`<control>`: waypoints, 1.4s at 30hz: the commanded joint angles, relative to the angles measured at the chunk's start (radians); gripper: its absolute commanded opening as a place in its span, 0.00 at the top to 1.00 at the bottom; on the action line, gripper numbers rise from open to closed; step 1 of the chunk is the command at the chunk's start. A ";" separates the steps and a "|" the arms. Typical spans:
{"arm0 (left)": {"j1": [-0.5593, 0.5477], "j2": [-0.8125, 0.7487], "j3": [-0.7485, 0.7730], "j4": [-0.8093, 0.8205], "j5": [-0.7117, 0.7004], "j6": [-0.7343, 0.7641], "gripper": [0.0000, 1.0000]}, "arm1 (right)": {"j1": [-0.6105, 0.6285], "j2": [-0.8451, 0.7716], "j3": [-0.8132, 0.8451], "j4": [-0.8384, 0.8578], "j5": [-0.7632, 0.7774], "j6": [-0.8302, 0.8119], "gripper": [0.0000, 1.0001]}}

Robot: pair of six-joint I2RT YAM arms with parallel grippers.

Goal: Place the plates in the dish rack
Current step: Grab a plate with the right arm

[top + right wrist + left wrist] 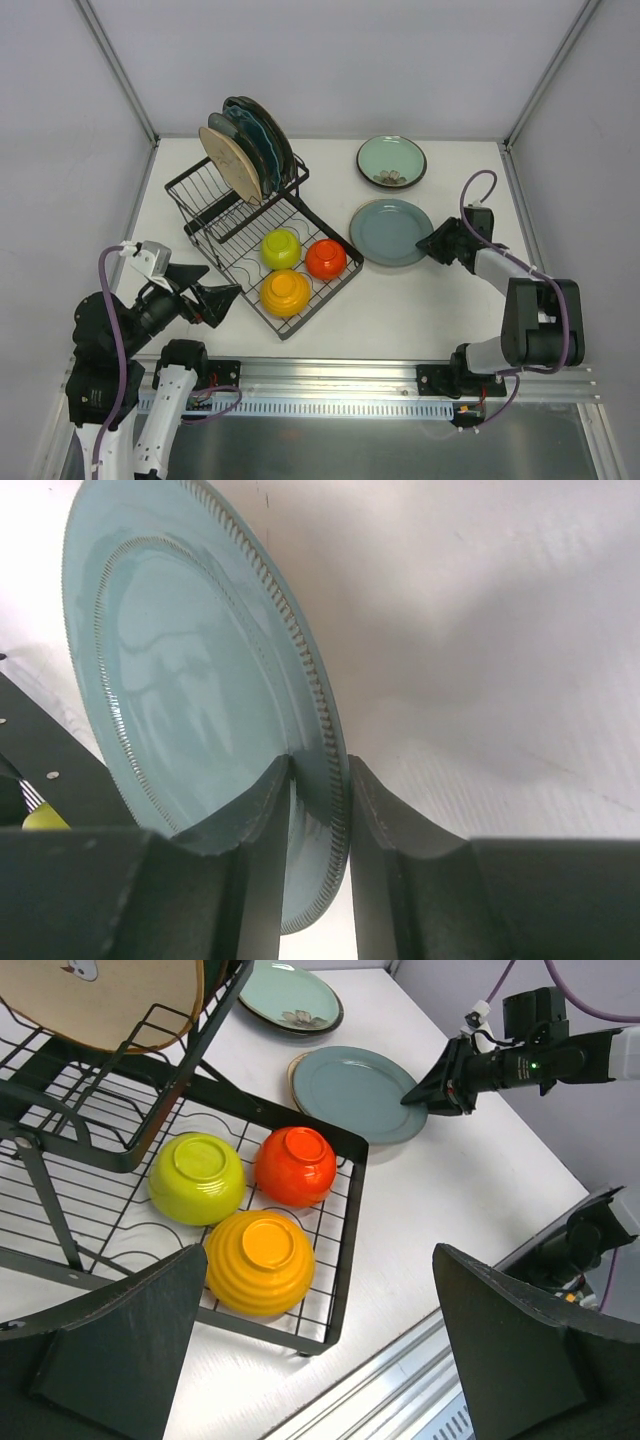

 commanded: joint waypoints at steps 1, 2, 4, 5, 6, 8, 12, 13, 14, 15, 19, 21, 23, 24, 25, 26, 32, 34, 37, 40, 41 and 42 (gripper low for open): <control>-0.004 0.022 0.013 0.055 0.061 -0.033 0.04 | -0.032 -0.062 -0.026 -0.067 0.011 -0.053 0.99; -0.004 0.022 0.007 0.055 0.063 -0.034 0.04 | -0.033 -0.090 -0.026 -0.068 0.004 -0.051 0.99; -0.004 0.022 -0.005 0.055 0.060 -0.037 0.04 | -0.035 -0.114 -0.019 -0.083 -0.015 -0.047 0.99; -0.004 0.024 -0.010 0.055 0.058 -0.039 0.04 | -0.035 -0.142 -0.014 -0.091 -0.019 -0.045 0.99; -0.004 0.022 -0.014 0.055 0.055 -0.039 0.04 | -0.035 -0.156 -0.011 -0.099 -0.029 -0.045 0.99; -0.004 0.022 -0.033 0.055 0.048 -0.041 0.04 | -0.035 -0.180 0.000 -0.108 -0.036 -0.045 0.99; -0.004 0.027 -0.068 0.055 0.048 -0.051 0.04 | -0.038 -0.213 0.004 -0.110 -0.068 -0.041 0.99; -0.004 0.028 -0.079 0.055 0.049 -0.053 0.04 | -0.038 -0.214 0.003 -0.101 -0.073 -0.036 0.99; -0.004 0.025 -0.085 0.055 0.045 -0.054 0.04 | -0.042 -0.216 -0.008 -0.094 -0.078 -0.031 0.99; -0.004 0.024 -0.092 0.055 0.041 -0.057 0.04 | -0.048 -0.217 -0.020 -0.070 -0.099 -0.021 0.99; -0.004 0.021 -0.106 0.057 0.037 -0.059 0.04 | -0.058 -0.228 -0.041 -0.012 -0.148 -0.004 0.99; -0.004 0.024 -0.108 0.060 0.035 -0.059 0.04 | -0.065 -0.236 -0.046 0.005 -0.182 0.011 1.00; -0.004 0.036 -0.102 0.063 0.031 -0.059 0.04 | -0.073 -0.259 -0.039 0.005 -0.199 0.018 0.99; -0.004 0.044 -0.097 0.064 0.037 -0.059 0.04 | -0.076 -0.268 -0.026 -0.005 -0.206 0.018 0.99; -0.004 0.053 -0.085 0.070 0.040 -0.059 0.04 | -0.078 -0.276 -0.019 -0.013 -0.208 0.018 1.00; -0.004 0.074 -0.077 0.072 0.044 -0.059 0.04 | -0.081 -0.294 -0.011 -0.021 -0.210 0.019 0.99; -0.004 0.149 -0.022 0.096 0.061 -0.060 0.05 | -0.087 -0.343 0.035 -0.077 -0.228 0.036 0.99; -0.004 0.166 -0.008 0.103 0.061 -0.064 0.05 | -0.088 -0.352 0.052 -0.090 -0.234 0.039 0.99; -0.004 0.180 -0.004 0.119 0.057 -0.073 0.05 | -0.091 -0.369 0.081 -0.123 -0.236 0.036 0.99; -0.004 0.188 -0.008 0.136 0.058 -0.087 0.05 | -0.099 -0.377 0.093 -0.139 -0.242 0.035 0.99; -0.004 0.189 -0.010 0.142 0.060 -0.091 0.05 | -0.099 -0.377 0.100 -0.140 -0.248 0.035 0.99; -0.004 0.189 -0.014 0.152 0.061 -0.097 0.05 | -0.099 -0.378 0.101 -0.140 -0.254 0.038 0.99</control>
